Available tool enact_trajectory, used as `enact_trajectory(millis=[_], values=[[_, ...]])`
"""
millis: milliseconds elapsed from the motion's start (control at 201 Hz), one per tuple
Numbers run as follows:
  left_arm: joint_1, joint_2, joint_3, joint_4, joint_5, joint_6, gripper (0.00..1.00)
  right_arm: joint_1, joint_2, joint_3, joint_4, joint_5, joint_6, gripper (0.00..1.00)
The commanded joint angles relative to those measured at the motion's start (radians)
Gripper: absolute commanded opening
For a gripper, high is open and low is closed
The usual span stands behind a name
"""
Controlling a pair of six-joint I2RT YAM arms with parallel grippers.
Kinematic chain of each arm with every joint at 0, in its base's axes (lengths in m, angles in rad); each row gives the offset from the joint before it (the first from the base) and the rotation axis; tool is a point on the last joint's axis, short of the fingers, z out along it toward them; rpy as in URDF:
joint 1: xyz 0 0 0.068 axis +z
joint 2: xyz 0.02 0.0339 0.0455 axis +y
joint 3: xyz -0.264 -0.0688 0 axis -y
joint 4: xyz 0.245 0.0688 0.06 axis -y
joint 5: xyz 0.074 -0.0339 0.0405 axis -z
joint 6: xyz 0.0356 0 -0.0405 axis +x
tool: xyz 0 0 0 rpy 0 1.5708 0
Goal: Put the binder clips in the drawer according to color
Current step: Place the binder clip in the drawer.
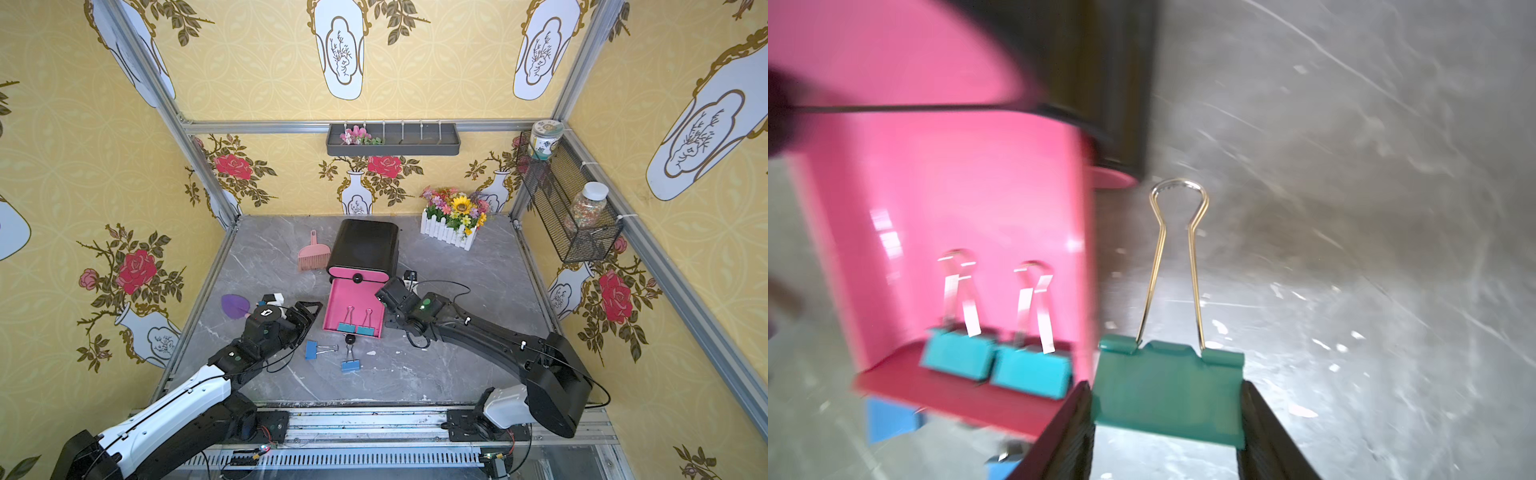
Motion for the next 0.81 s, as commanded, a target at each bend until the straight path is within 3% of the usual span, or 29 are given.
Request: enact_trajectory(millis=[0,428,802], values=[[0.010,0.016,-0.010,0.035,0.035,0.014,0.74,0.060,0.060,0.097,-0.023,-0.005,-0.091,0.38],[0.054,-0.075,-0.081,-0.014,0.064,-0.021,0.74,0.101,0.385,0.325,0.071,-0.149,-0.226,0.38],[0.057,-0.070,-0.086,-0.016,0.088,-0.023,0.74,0.050,0.471,0.374,0.099,-0.173,-0.242,0.40]])
